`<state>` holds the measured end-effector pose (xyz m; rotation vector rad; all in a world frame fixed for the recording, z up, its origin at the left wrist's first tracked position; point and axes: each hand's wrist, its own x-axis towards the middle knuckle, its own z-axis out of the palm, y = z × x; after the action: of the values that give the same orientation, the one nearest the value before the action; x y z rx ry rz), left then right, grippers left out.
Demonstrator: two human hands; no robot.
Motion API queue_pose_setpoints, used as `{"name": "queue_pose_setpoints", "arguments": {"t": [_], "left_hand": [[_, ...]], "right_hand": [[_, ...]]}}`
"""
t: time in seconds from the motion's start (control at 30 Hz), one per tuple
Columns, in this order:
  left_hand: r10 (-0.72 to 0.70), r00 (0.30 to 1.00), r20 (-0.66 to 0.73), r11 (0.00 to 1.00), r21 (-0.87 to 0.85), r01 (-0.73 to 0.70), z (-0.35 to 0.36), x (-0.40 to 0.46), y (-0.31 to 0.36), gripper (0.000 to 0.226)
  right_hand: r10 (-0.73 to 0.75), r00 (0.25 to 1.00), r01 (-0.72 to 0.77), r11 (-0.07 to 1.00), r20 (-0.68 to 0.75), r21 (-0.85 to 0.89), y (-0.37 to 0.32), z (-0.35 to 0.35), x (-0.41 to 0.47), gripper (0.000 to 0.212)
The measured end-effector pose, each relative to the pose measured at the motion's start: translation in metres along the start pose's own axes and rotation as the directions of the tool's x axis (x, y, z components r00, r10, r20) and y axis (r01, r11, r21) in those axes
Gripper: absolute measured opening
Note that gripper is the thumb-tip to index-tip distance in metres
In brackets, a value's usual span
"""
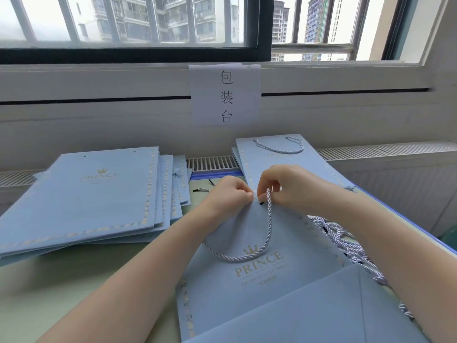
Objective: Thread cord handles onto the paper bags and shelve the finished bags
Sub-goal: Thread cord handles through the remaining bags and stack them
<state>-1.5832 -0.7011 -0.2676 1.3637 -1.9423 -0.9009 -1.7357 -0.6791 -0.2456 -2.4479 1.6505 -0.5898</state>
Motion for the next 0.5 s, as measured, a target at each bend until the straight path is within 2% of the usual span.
{"name": "queue_pose_setpoints", "arguments": {"t": [0.03,0.1,0.23,0.37,0.5], "left_hand": [[-0.012,1.0,0.002,1.0,-0.019,0.012,-0.001,0.0,0.001,0.013],[-0.026,1.0,-0.002,0.999,-0.036,0.026,-0.003,0.0,0.002,0.018],[-0.069,0.996,0.054,0.998,0.016,0.068,-0.004,-0.002,0.007,0.022],[-0.103,0.988,0.115,0.995,0.002,0.103,-0.008,-0.003,0.013,0.03],[-0.087,0.988,0.13,0.996,0.005,0.087,-0.016,-0.004,0.013,0.026]], "right_hand": [[-0.003,1.0,0.003,1.0,-0.003,0.021,0.001,0.001,0.0,0.008],[-0.001,1.0,0.001,0.999,0.002,0.052,0.004,0.002,0.0,0.016],[0.04,0.999,-0.041,0.999,0.035,0.028,0.005,0.002,0.001,0.019],[-0.012,0.999,0.015,0.998,-0.039,0.068,-0.004,-0.005,-0.002,0.018],[-0.051,0.999,0.053,0.987,-0.015,0.152,-0.012,-0.009,-0.006,0.016]]}}
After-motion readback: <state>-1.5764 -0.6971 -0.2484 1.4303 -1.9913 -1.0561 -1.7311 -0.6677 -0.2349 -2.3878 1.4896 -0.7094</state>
